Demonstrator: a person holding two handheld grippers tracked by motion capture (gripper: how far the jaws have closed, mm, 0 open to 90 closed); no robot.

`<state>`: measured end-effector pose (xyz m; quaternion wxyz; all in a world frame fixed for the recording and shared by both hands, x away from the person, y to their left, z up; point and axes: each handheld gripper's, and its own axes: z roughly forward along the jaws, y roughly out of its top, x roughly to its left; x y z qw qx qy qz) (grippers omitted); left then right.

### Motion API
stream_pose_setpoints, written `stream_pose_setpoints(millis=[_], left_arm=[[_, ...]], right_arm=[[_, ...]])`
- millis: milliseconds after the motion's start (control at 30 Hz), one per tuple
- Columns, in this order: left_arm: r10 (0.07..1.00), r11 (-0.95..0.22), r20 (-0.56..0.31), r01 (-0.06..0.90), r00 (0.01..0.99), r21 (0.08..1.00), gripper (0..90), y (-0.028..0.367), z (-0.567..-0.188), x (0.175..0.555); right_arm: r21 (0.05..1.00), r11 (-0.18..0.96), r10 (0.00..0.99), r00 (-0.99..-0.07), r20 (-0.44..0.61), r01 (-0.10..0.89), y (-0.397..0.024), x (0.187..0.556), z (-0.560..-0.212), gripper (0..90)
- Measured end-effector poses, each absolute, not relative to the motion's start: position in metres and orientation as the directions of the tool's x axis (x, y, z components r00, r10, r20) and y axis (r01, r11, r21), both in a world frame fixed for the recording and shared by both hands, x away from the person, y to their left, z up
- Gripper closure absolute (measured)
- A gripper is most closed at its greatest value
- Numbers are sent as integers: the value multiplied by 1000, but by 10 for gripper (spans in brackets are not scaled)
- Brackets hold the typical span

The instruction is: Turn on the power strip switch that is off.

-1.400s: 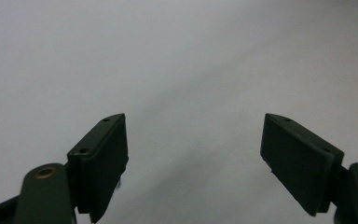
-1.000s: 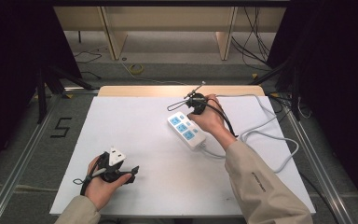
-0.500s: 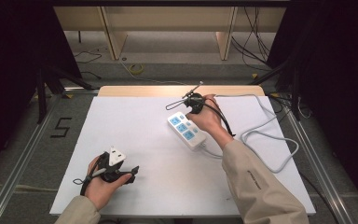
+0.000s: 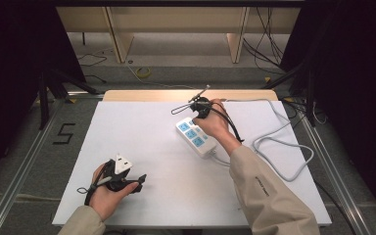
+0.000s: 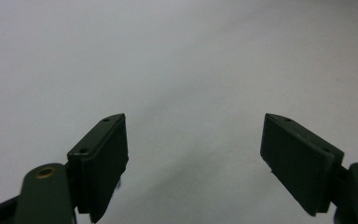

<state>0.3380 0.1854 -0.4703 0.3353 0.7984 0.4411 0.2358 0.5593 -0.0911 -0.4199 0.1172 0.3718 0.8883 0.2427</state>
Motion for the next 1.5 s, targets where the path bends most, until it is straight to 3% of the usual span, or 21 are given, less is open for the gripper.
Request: stream_pose_setpoints(millis=[1500], left_arm=[[862,-388,82,546,500,742,229,186,-471,338]], right_arm=[[520,579,742,-670,-19,627,-78,581,-438,900]])
